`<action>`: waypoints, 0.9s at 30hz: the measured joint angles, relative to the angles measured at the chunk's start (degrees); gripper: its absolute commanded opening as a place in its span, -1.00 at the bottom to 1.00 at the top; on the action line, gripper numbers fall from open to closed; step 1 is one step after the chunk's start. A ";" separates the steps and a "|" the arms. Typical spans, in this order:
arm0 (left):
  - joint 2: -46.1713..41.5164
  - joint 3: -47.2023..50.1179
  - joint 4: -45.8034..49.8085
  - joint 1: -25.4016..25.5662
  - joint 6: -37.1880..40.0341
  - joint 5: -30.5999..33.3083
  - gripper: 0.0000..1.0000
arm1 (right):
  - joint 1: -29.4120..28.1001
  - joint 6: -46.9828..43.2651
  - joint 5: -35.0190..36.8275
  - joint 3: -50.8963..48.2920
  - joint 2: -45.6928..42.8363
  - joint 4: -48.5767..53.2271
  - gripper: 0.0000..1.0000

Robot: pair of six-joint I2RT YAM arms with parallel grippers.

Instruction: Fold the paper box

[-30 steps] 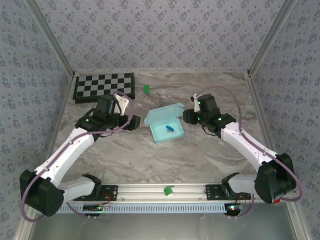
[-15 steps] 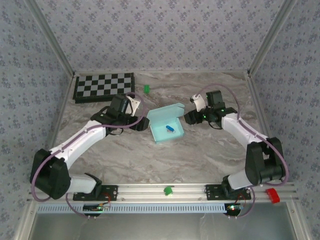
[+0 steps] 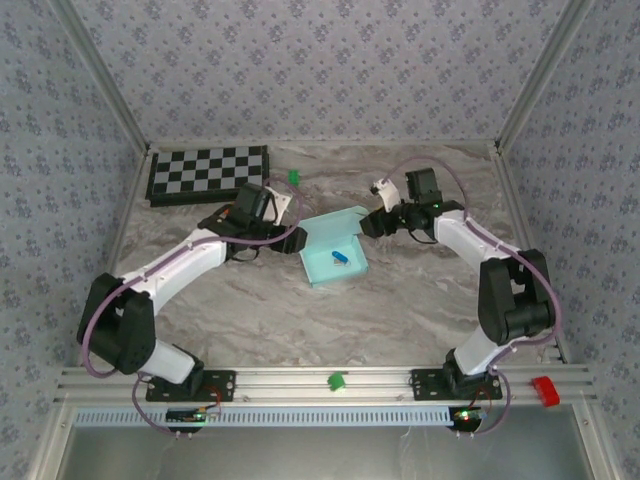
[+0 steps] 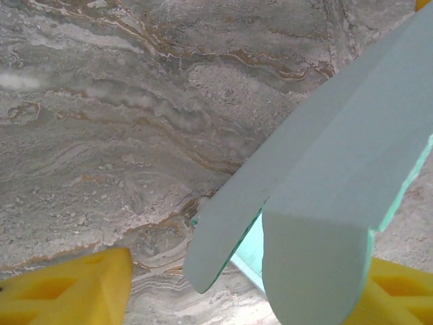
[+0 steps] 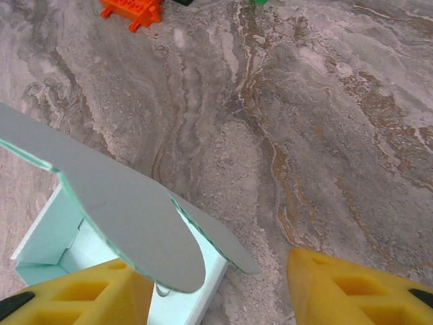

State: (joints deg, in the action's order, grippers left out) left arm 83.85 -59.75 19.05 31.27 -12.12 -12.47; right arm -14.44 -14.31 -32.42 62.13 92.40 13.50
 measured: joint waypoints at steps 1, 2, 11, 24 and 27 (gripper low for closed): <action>0.11 -0.02 -0.04 0.00 -0.09 -0.13 0.36 | -0.11 -0.07 -0.33 0.33 0.35 0.09 0.06; 0.31 -0.02 -0.11 0.00 -0.26 -0.24 0.36 | -0.22 -0.17 -0.63 0.70 0.68 0.26 0.04; 2.34 -0.02 -1.31 0.00 -1.77 -0.59 0.23 | -1.20 -0.15 -1.05 2.01 2.01 1.38 -0.11; 3.63 -0.11 -1.57 0.04 -3.61 -1.90 0.00 | -1.64 0.85 -0.81 2.29 2.14 2.12 -0.37; 3.65 -0.11 -1.57 0.04 -3.85 -1.90 -0.08 | -1.86 0.96 -0.79 2.29 2.14 2.38 -0.38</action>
State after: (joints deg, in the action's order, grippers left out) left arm 87.50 -59.86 17.47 31.31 -15.97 -14.37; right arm -16.29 -13.34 -33.21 64.42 94.54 15.88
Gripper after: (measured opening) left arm 0.483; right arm 0.314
